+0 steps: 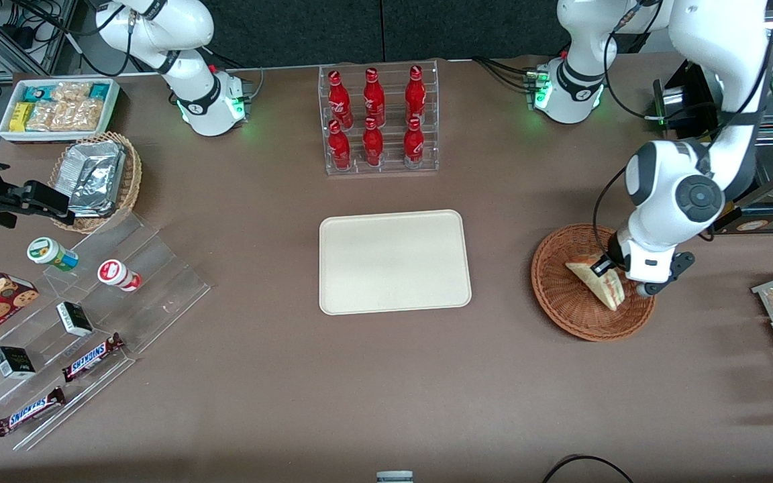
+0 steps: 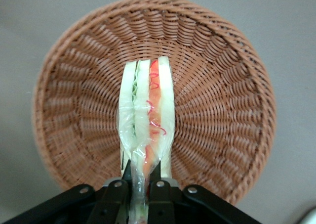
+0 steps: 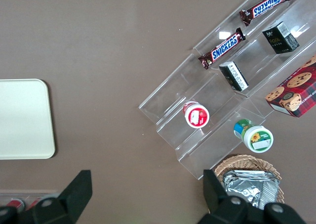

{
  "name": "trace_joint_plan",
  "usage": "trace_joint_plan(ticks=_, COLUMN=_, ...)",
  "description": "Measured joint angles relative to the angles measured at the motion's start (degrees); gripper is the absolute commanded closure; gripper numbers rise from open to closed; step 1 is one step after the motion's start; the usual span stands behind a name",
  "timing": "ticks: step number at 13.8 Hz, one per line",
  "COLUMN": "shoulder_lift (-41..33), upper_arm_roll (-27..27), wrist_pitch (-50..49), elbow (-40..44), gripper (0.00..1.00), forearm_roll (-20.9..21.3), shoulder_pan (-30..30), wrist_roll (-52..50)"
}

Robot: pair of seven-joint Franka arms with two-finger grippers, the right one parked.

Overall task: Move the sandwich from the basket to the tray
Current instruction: 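Lift the sandwich and carry it over the white tray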

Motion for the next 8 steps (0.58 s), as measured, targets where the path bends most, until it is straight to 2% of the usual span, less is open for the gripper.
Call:
trace_joint_plan(ticks=4, shoulder_lift=-3.75, upper_arm_roll=-2.12, wrist_pitch=-12.60, elbow=7.26, gripper=1.00, forearm_roll=0.01, shoulder_pan=-1.91, wrist_roll=1.04)
trace_joint_plan(ticks=8, shoulder_lift=-3.17, upper_arm_roll=-6.45, wrist_pitch=-16.38, elbow=12.75, gripper=1.00, forearm_roll=-0.01, shoulder_pan=-10.07, wrist_roll=0.61)
